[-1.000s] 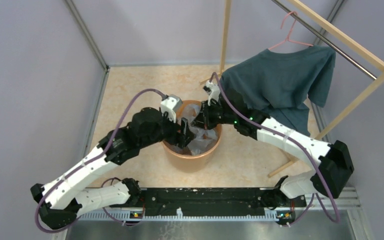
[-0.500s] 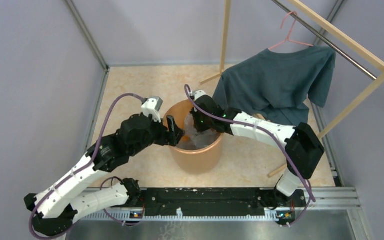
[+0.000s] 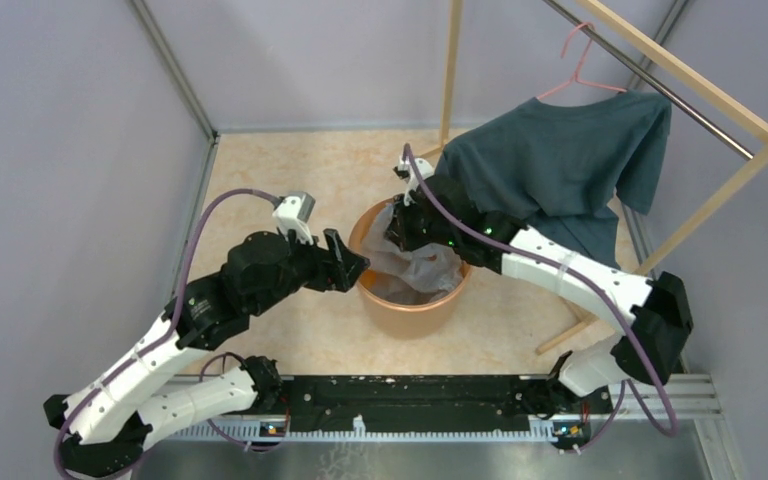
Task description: Put the trash bags into the trash bin
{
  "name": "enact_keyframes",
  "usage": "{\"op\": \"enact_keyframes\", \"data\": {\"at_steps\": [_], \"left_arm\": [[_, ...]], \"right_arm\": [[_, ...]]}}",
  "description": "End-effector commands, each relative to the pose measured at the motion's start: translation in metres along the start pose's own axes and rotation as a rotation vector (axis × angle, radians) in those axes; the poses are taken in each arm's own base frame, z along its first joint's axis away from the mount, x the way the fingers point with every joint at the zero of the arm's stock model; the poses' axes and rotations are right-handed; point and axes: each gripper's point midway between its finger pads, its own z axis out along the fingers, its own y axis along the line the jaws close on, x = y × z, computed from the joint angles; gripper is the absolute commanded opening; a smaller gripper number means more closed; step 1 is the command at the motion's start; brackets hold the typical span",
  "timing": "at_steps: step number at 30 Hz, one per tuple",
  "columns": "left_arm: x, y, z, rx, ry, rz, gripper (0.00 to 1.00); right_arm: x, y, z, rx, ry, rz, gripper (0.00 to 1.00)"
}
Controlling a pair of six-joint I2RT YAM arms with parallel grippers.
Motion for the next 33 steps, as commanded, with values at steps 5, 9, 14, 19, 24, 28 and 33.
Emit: {"op": "enact_keyframes", "data": {"at_steps": [5,9,14,19,24,28,33], "left_arm": [[-0.035,-0.052,0.01,0.179,-0.062,-0.039,0.77],[-0.047,-0.065,0.021,0.193,-0.072,-0.033,0.94],[-0.054,-0.048,0.029,0.09,-0.111,-0.044,0.89],[-0.039,-0.023,0.043,-0.001,-0.118,-0.027,0.82],[-0.03,-0.03,0.059,0.022,-0.075,-0.014,0.71],[-0.028,-0.03,0.066,0.008,-0.061,-0.004,0.53],[-0.035,-0.024,0.064,-0.019,-0.098,0.014,0.16]], "right_arm": [[-0.034,0.029,-0.05,-0.141,-0.136,0.044,0.02],[-0.035,0.036,-0.061,-0.202,-0.177,0.038,0.11],[-0.033,0.04,-0.073,-0.244,-0.207,0.027,0.16],[-0.028,0.045,-0.083,-0.303,-0.233,0.014,0.16],[-0.025,0.048,-0.087,-0.331,-0.235,0.001,0.16],[-0.02,0.052,-0.088,-0.355,-0.215,0.007,0.16],[-0.019,0.047,-0.095,-0.328,-0.206,-0.005,0.34]]}}
